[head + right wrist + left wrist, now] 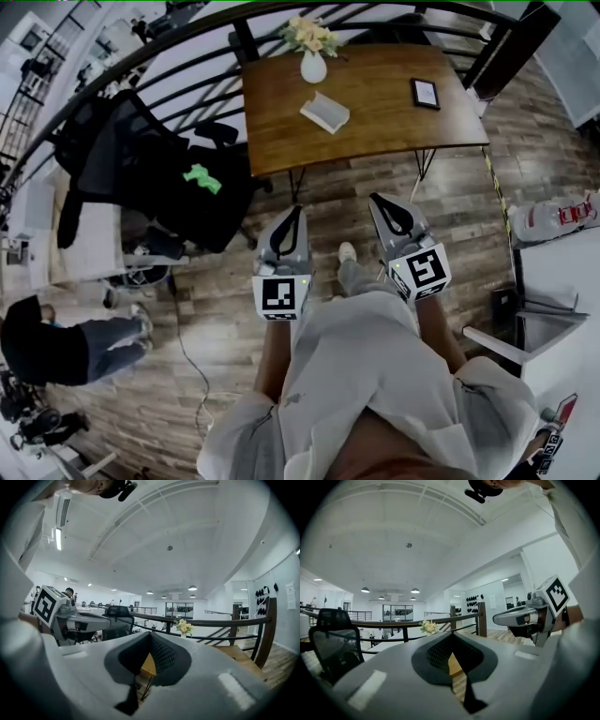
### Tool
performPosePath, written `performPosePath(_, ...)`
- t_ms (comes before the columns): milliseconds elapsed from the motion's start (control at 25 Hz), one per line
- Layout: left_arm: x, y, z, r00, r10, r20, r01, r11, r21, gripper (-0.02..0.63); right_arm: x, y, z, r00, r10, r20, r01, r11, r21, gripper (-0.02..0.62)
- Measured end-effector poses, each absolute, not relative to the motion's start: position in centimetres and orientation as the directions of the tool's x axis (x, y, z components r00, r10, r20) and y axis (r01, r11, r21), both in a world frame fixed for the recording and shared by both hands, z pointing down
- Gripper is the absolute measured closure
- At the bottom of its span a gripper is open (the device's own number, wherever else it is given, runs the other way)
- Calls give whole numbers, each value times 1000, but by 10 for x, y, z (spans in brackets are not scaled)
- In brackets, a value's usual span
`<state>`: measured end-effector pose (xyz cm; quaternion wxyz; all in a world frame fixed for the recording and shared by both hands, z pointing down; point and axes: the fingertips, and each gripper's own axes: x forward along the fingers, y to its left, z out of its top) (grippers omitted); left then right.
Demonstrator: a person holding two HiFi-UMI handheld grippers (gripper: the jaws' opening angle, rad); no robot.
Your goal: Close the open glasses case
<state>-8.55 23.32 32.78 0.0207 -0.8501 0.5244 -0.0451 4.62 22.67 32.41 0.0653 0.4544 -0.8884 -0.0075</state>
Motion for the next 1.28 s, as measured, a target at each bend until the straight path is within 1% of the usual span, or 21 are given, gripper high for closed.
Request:
performPosePath(640, -77, 110, 318, 365, -927, 88, -922, -373, -104, 588, 48, 93, 319, -658, -746, 106, -747, 664, 39, 592)
performPosePath(920, -62, 64, 320, 361, -928, 89, -924, -369, -99, 587, 59, 48, 322, -669, -735, 113, -737, 676, 34, 592)
performPosePath(1280, -48, 30, 327, 362, -924, 121, -924, -373, -86, 586, 67, 11, 329, -680, -721, 131, -727, 687, 6, 592)
